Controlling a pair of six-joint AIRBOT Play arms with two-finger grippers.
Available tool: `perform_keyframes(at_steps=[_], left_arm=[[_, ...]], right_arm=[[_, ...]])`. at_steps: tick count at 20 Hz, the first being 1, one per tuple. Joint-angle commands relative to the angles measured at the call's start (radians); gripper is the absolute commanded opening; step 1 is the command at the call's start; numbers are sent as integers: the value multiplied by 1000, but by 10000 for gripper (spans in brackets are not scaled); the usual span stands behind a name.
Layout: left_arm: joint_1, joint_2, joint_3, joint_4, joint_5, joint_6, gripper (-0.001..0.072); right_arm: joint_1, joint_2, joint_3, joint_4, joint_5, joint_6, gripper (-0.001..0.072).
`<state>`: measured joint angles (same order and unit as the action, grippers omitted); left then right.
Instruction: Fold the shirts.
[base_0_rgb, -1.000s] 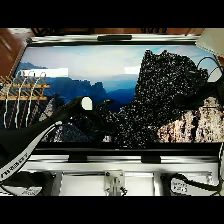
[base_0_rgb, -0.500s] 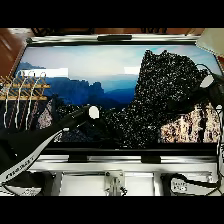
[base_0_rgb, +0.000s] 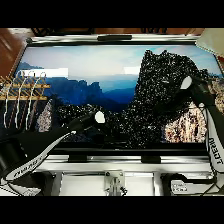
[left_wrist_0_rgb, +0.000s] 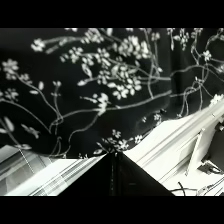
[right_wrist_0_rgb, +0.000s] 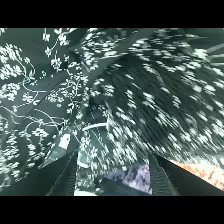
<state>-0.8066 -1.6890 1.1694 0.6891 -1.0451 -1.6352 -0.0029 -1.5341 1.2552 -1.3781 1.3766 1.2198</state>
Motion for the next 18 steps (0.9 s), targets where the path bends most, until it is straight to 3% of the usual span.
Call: perform_keyframes(at_steps=[1, 3, 4, 5, 9, 14, 18], left_arm=[[18, -3, 0, -8, 16, 0, 52], [36, 3, 0, -8, 17, 4, 52], [47, 8, 0, -6, 17, 7, 52], [57, 14, 0, -6, 17, 20, 51], [111, 44, 0, 27, 16, 31, 51], [133, 59, 0, 30, -14, 74, 50], [146, 122, 47, 74, 38, 106, 48]], right_arm=[[68, -42, 0, -75, -40, 27, 571], [92, -52, 0, -143, -66, 59, 566], [100, -52, 0, -183, -80, 87, 394], [100, -52, 2, -216, -82, 121, 84], [100, 0, 4, -231, -66, 152, 64], [100, 194, 4, -218, -53, 191, 64], [100, 356, 4, -188, -36, 198, 64]])
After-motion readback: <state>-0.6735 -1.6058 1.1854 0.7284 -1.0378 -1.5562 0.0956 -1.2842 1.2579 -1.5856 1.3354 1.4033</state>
